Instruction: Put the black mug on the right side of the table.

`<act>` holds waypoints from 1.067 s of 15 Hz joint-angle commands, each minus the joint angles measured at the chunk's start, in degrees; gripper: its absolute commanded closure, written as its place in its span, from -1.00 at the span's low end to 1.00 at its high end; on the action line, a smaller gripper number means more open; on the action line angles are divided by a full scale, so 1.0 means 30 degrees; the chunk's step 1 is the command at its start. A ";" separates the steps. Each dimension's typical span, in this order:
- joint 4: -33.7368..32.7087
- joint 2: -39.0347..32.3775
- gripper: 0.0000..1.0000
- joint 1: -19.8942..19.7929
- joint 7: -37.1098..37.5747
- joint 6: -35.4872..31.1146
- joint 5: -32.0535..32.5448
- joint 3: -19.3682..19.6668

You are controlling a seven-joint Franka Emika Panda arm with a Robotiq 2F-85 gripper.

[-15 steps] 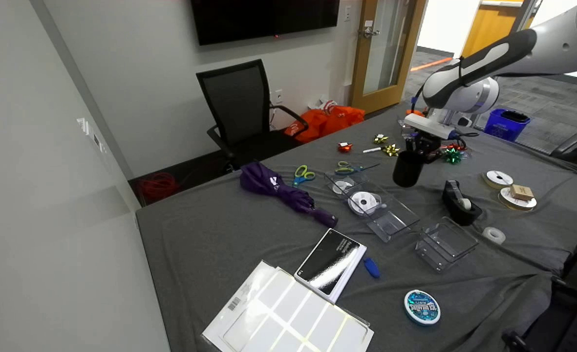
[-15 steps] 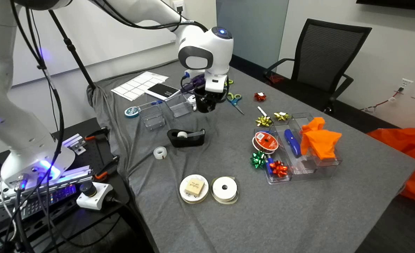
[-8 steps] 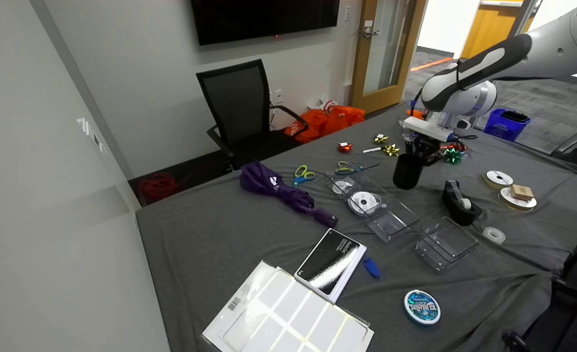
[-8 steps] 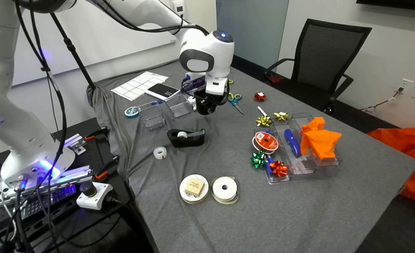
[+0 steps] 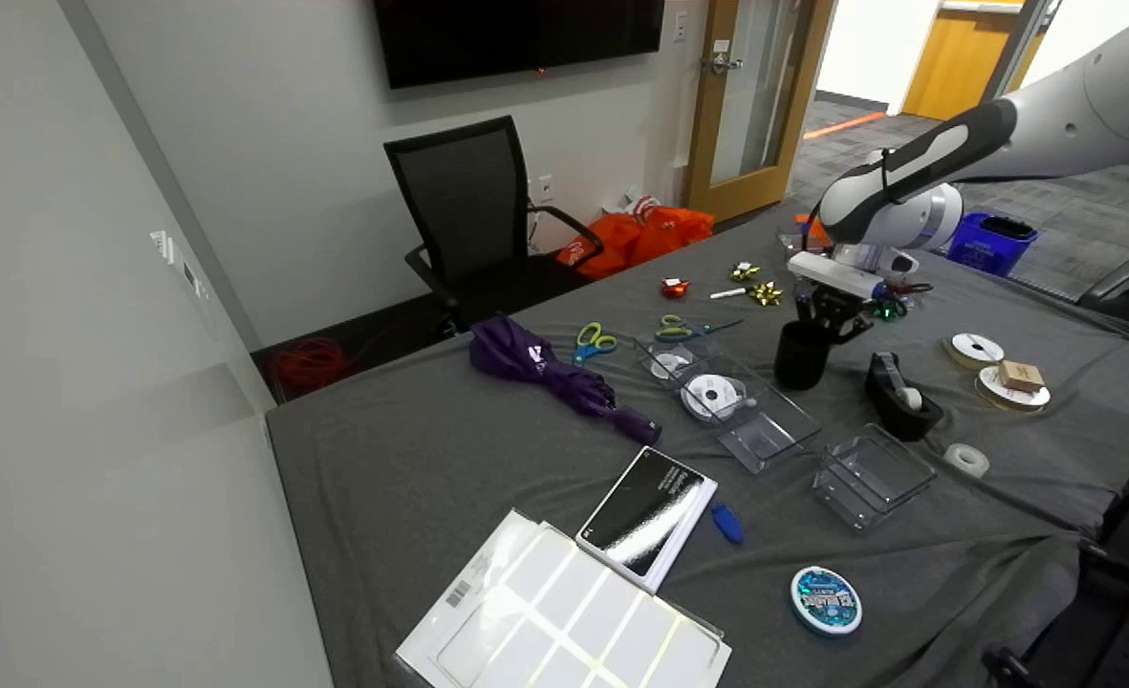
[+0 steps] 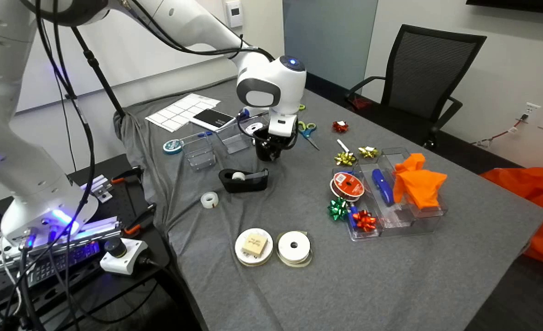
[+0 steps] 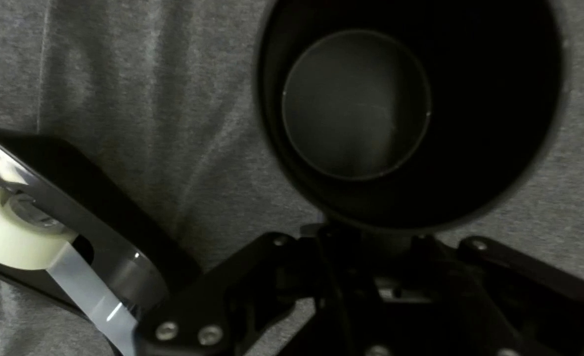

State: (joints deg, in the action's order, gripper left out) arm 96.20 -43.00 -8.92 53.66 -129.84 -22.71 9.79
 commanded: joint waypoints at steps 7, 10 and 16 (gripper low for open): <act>0.0511 0.0061 -0.16 -0.0703 -0.1548 -0.2678 -0.0535 -0.0458; 0.0582 0.0109 -0.57 -0.0684 -0.1796 -0.2984 -0.0449 -0.0418; 0.1188 0.1286 -1.00 -0.0323 -0.1906 -0.1953 0.0627 0.0331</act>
State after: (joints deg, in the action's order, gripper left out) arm 96.33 -43.38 -9.95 49.29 -137.33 -22.86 9.78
